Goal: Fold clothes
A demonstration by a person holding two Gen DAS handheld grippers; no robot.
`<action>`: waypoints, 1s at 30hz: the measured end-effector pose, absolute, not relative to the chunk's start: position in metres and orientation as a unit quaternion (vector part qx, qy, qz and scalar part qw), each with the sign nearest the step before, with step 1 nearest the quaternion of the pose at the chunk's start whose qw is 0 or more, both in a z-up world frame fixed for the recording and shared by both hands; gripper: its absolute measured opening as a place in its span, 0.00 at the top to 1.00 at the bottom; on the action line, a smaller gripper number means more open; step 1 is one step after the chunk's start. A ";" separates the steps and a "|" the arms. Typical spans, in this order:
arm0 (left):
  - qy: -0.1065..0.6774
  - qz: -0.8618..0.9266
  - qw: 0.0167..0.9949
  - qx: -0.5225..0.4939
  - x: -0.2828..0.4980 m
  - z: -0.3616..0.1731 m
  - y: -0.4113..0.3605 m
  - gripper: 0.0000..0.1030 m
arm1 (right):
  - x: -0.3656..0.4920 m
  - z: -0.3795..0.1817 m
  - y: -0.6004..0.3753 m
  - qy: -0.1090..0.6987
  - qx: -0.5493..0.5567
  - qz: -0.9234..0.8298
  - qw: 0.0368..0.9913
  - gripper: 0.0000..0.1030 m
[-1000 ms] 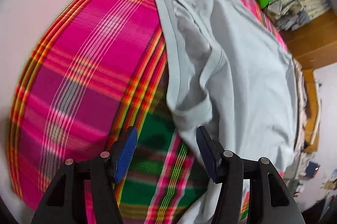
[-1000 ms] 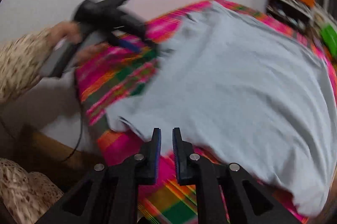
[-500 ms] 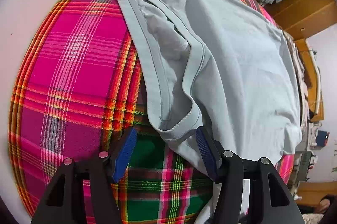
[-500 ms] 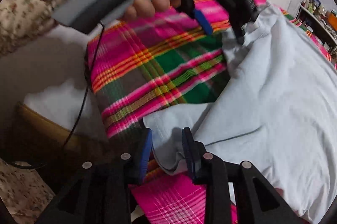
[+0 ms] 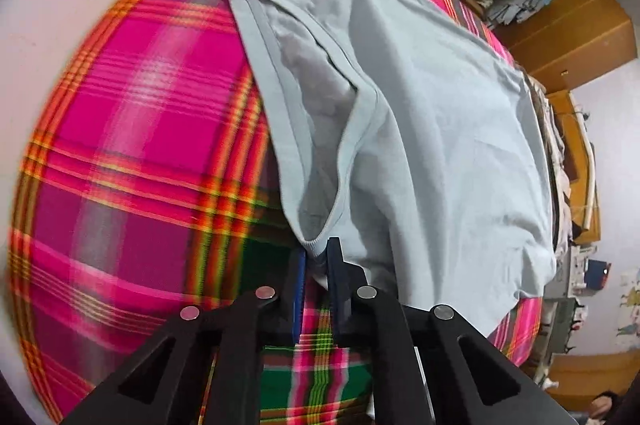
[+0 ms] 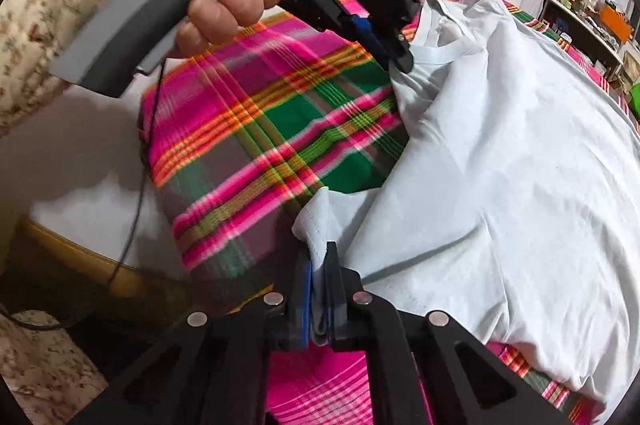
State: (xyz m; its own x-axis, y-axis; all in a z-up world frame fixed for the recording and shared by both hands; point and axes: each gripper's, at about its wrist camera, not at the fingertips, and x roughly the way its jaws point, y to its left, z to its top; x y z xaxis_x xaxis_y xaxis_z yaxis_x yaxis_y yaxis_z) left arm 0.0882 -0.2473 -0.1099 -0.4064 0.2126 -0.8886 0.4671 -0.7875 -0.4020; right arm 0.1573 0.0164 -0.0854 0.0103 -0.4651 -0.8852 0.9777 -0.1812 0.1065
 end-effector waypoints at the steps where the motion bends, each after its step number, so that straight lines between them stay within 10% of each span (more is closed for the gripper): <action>1: 0.317 -0.779 0.086 0.535 0.089 -0.108 -0.250 0.91 | 0.160 -0.081 0.018 0.294 0.428 -0.637 0.570 0.95; 30: 0.199 -0.781 0.264 0.530 0.108 -0.080 -0.327 0.96 | 0.197 -0.088 -0.025 0.221 0.478 -0.560 0.640 0.94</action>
State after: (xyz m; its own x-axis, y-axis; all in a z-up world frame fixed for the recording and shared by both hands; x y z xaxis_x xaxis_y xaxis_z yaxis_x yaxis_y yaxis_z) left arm 0.1085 -0.3274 -0.0798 -0.2989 -0.2012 -0.9328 0.6225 -0.7820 -0.0308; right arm 0.1967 -0.0249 -0.0881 0.2751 -0.5047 -0.8183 0.9279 -0.0835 0.3634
